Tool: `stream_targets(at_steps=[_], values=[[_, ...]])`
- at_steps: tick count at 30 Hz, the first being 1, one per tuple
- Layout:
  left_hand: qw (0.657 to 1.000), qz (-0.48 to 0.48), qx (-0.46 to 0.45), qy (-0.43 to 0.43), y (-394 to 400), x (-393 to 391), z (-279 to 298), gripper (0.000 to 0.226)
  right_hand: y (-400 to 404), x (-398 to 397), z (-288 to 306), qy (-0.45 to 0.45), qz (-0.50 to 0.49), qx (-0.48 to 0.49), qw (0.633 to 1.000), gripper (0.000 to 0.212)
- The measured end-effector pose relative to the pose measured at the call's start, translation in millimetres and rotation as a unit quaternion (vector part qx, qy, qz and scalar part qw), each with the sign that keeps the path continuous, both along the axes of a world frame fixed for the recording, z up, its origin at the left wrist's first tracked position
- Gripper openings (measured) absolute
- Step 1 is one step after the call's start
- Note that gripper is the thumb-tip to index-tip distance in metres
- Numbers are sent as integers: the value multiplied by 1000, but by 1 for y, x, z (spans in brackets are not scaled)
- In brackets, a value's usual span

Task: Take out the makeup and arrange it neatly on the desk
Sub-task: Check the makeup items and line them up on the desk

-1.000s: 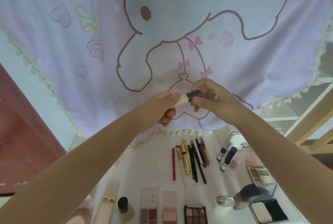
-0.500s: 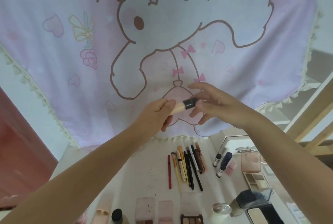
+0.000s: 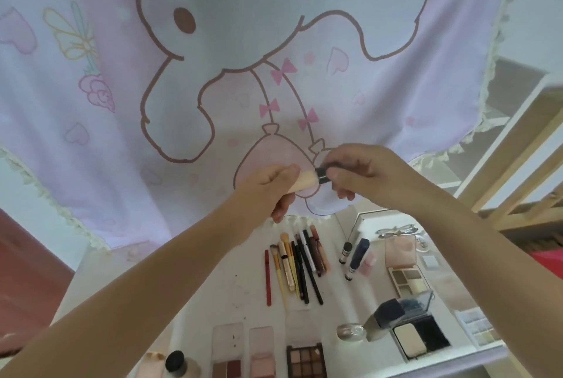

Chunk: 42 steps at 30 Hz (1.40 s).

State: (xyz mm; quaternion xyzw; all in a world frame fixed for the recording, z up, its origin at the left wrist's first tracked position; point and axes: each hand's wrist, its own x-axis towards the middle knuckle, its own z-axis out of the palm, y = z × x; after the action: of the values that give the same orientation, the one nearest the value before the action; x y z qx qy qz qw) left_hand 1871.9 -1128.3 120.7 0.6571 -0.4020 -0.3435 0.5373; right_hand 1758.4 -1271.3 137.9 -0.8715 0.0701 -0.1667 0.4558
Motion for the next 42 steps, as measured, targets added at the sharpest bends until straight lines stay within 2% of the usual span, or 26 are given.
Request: stream_targets(at_steps=[2, 4, 7, 9, 12, 14, 18, 21, 24, 30, 32, 33, 35, 37, 39, 42], values=[[999, -10, 11, 51, -4, 2, -1, 28, -10, -6, -2, -12, 34, 25, 999, 32], [998, -11, 20, 66, -9, 3, -4, 28, -17, -9, -3, 8, 35, 56, 998, 39], [997, -8, 27, 72, -18, 0, -7, 27, -20, -6, -7, 41, 8, 32, 999, 6], [997, -6, 27, 69, -23, -3, -9, 27, -21, -6, -8, 41, -8, -1, 999, 18], [996, 4, 24, 81, -28, -4, -10, 27, -30, -9, -8, -1, 21, 42, 999, 37], [997, 10, 24, 68, -33, -6, -10, 27, -36, -10, -8, 13, 25, 77, 997, 43], [998, 12, 26, 61, -42, -10, -16, 29, -41, -8, -14, 41, 6, 59, 997, 22], [996, 14, 39, 78, -46, -12, -28, 28, -44, -11, -24, 46, 1, 60, 997, 24], [991, 9, 64, 119, -51, -16, -43, 28, -48, -17, -42, 54, -15, 102, 993, 24], [976, 40, 175, 121, -67, -33, -83, 32, -58, -39, -91, 115, -65, 158, 979, 24], [967, 59, 213, 127, -73, -36, -101, 32, -65, -50, -107, 138, -84, 114, 980, 22], [965, 70, 230, 109, -75, -36, -114, 31, -71, -54, -115, 160, -94, 56, 981, 18], [956, 70, 284, -2, -76, -32, -144, 34, -82, -63, -134, 220, -104, -90, 966, 9], [923, 44, 358, -131, -73, -28, -175, 38, -92, -70, -156, 283, -108, -189, 934, 16], [892, 40, 405, -196, -67, -25, -200, 37, -98, -77, -178, 340, -97, -227, 907, 22], [859, 98, 459, -204, -54, -18, -231, 38, -105, -84, -205, 389, -90, -243, 884, 24]])
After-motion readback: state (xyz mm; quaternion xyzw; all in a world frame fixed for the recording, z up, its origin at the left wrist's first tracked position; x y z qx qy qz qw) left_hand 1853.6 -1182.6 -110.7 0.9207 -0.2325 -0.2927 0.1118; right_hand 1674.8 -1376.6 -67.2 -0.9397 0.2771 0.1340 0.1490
